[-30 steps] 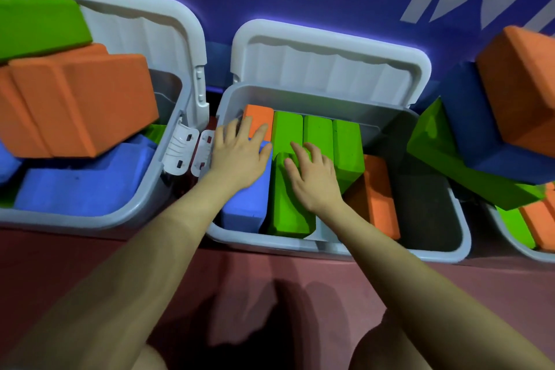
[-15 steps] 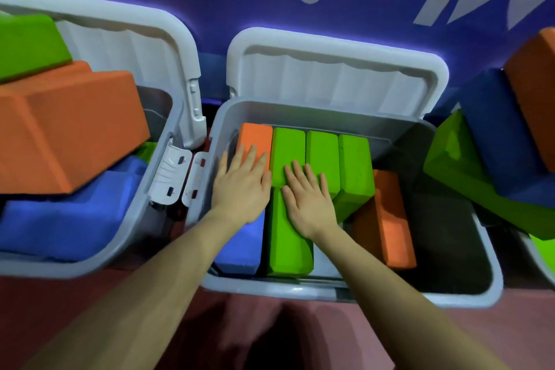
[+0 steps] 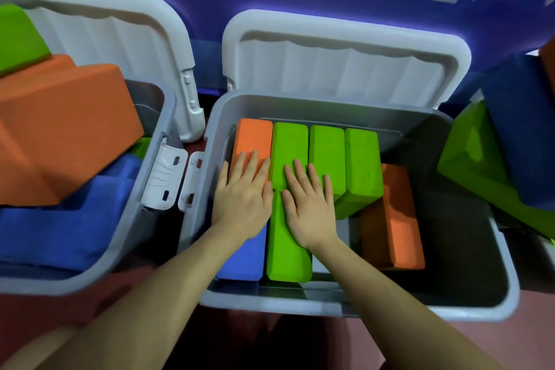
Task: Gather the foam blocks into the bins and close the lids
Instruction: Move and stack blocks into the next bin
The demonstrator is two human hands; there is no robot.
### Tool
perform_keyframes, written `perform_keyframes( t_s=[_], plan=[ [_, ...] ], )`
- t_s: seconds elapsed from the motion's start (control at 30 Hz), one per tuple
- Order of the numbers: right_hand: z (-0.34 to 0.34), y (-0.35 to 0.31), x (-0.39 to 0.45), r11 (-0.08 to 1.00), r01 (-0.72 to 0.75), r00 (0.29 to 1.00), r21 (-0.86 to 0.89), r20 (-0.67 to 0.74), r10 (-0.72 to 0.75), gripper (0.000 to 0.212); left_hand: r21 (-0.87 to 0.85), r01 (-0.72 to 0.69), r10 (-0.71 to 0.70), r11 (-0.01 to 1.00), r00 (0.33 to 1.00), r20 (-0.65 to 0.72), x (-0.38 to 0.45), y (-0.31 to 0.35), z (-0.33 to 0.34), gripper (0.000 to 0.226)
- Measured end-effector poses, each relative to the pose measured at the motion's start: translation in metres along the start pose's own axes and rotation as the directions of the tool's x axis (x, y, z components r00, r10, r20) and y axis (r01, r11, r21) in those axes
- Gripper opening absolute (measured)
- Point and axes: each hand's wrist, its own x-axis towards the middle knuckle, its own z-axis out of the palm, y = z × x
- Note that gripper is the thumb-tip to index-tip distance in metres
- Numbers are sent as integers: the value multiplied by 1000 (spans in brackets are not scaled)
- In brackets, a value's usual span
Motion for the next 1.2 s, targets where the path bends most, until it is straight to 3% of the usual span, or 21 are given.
perform_keyframes(
  t_s=[0.17, 0.43, 0.6, 0.77, 0.83, 0.93, 1.07, 1.2],
  plan=[
    [2, 0, 6, 1000, -17, 1000, -21, -2, 17, 56, 6, 31, -31, 1000, 993, 115, 7, -4, 10, 61],
    [2, -8, 16, 998, -38, 999, -46, -13, 38, 56, -62, 16, -11, 998, 997, 78, 15, -14, 20, 60],
    [-9, -7, 17, 996, -28, 993, -80, 113, 37, 69, -61, 33, -23, 998, 987, 157, 19, -14, 15, 74],
    [-34, 4, 16, 990, 29, 977, -141, 212, 2, 56, -115, 38, -11, 993, 974, 227, 18, -7, 1, 53],
    [-52, 13, 10, 984, 23, 982, -179, 189, 11, 56, -83, 5, 11, 997, 981, 194, 13, -3, -7, 56],
    [-82, 29, -4, 976, 23, 989, -217, 149, 10, 56, -62, -72, 78, 996, 990, 117, 0, 12, -30, 79],
    [-132, 44, -26, 978, 51, 995, -203, -70, -66, 50, -109, -162, 169, 981, 984, 54, -4, 47, -69, 89],
    [-195, 60, -46, 961, 38, 958, -274, -262, -113, 52, -123, -283, 285, 951, 959, 0, 6, 96, -108, 89]
  ],
)
